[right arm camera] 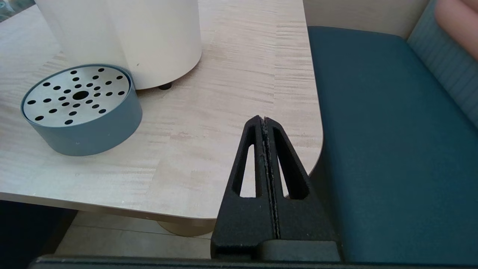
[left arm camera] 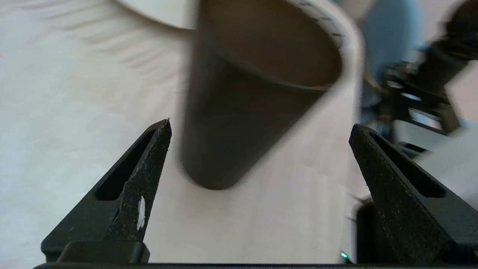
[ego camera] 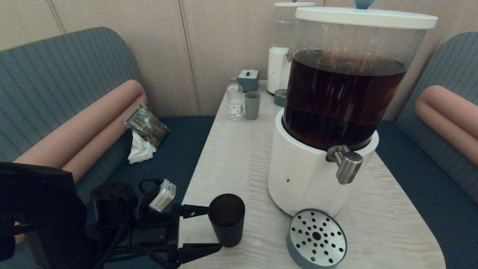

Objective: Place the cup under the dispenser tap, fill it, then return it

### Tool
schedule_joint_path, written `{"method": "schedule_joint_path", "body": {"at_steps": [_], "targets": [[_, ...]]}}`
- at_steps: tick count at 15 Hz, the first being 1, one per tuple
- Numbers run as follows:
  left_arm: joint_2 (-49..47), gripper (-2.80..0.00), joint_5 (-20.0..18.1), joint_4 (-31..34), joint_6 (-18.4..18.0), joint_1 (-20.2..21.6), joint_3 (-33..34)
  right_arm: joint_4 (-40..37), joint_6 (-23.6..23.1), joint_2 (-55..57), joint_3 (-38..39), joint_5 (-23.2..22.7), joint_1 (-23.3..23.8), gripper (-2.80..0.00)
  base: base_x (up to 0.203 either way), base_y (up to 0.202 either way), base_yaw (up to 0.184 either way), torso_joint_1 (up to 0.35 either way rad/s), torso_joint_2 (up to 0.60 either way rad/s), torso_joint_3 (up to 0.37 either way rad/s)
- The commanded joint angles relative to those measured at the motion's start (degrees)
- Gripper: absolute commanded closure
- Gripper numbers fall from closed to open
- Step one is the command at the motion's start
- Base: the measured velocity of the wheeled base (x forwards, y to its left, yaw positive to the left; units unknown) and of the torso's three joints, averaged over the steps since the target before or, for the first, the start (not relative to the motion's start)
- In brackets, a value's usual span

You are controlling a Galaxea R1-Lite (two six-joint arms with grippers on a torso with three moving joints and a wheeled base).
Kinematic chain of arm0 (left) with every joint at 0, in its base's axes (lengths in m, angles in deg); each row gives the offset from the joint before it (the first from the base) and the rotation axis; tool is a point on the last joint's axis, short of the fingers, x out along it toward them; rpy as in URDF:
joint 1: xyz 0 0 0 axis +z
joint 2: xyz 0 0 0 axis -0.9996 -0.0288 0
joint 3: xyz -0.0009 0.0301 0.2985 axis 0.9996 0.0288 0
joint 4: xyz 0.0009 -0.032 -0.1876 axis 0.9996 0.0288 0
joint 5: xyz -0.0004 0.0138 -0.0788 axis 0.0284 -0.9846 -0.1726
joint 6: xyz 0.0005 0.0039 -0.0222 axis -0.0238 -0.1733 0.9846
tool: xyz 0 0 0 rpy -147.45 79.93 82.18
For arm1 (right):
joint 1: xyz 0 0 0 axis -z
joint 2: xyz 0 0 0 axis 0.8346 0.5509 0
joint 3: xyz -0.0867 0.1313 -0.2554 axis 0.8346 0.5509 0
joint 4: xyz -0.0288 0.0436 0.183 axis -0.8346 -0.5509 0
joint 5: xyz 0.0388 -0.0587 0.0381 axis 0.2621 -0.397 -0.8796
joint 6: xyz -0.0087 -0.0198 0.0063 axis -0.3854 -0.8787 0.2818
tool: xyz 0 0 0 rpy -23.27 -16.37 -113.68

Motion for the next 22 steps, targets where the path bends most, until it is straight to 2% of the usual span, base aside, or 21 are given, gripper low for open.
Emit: {"method": "schedule_joint_path", "body": {"at_steps": [1, 6, 13, 22], "targets": [[-1.69, -2.80, 1.27, -0.49, 0.03, 0.00, -1.72, 0.02, 0.02, -0.11, 0.35, -0.01, 0.00, 0.00, 0.000, 0.000, 0.000, 0.000, 0.00, 0.000], [-2.58, -2.80, 3.16, -0.49, 0.35, -0.74, -4.75, 0.02, 0.02, -0.20, 0.35, -0.01, 0.00, 0.00, 0.000, 0.000, 0.000, 0.000, 0.00, 0.000], [-4.19, -2.80, 3.54, -0.49, 0.39, -2.02, -7.69, 0.02, 0.02, -0.17, 0.35, -0.01, 0.00, 0.00, 0.000, 0.000, 0.000, 0.000, 0.00, 0.000], [-5.41, -2.80, 4.77, -0.49, 0.56, -4.92, -8.03, 0.02, 0.02, -0.17, 0.35, -0.01, 0.00, 0.00, 0.000, 0.000, 0.000, 0.000, 0.00, 0.000]]}}
